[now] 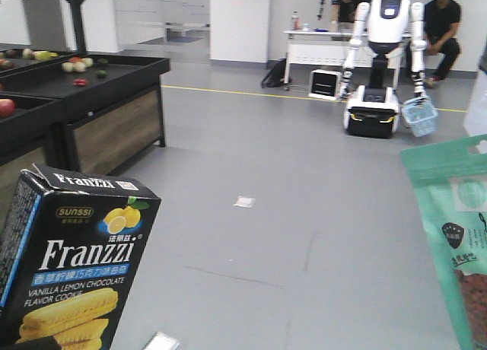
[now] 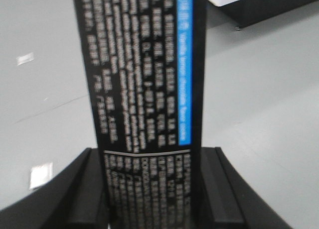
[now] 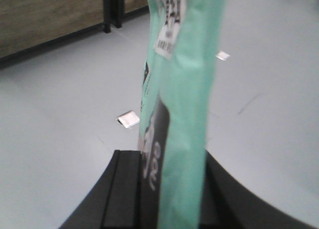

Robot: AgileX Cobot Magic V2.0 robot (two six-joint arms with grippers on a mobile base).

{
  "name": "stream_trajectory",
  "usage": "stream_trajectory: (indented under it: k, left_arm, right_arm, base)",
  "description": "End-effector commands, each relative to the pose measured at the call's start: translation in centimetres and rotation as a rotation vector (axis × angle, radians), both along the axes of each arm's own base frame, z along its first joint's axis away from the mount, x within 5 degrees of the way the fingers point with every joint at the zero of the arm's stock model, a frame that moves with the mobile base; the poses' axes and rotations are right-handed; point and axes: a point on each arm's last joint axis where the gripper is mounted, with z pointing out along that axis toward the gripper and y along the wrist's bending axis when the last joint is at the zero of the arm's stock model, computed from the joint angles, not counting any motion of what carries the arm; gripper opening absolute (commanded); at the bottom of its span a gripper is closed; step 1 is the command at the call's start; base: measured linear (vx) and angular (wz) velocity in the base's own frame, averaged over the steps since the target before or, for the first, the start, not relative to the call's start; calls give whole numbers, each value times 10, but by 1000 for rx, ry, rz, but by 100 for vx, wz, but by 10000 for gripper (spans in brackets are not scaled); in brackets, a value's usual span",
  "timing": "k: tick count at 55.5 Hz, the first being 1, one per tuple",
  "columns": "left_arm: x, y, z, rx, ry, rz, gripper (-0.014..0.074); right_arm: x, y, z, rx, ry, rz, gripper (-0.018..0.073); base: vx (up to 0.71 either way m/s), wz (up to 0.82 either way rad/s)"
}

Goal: Pick snacks and fruit into basket
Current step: 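Drive toward the robot holding the light-blue basket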

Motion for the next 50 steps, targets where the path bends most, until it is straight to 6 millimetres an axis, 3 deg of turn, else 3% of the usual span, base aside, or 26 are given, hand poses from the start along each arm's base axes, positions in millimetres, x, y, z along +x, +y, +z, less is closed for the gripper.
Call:
stream_trajectory:
  k: [1, 27, 50]
  left_arm:
    - [-1, 0, 20, -89, -98, 1, 40]
    - [-1, 0, 20, -89, -98, 1, 40]
    - [-1, 0, 20, -89, -98, 1, 40]
  right_arm:
    - [0, 0, 17, 27, -121, 11, -7]
    - [0, 0, 17, 27, -121, 11, -7]
    - [0, 0, 17, 27, -121, 11, -7]
  base:
    - [20, -76]
    - [20, -69]
    - [21, -42]
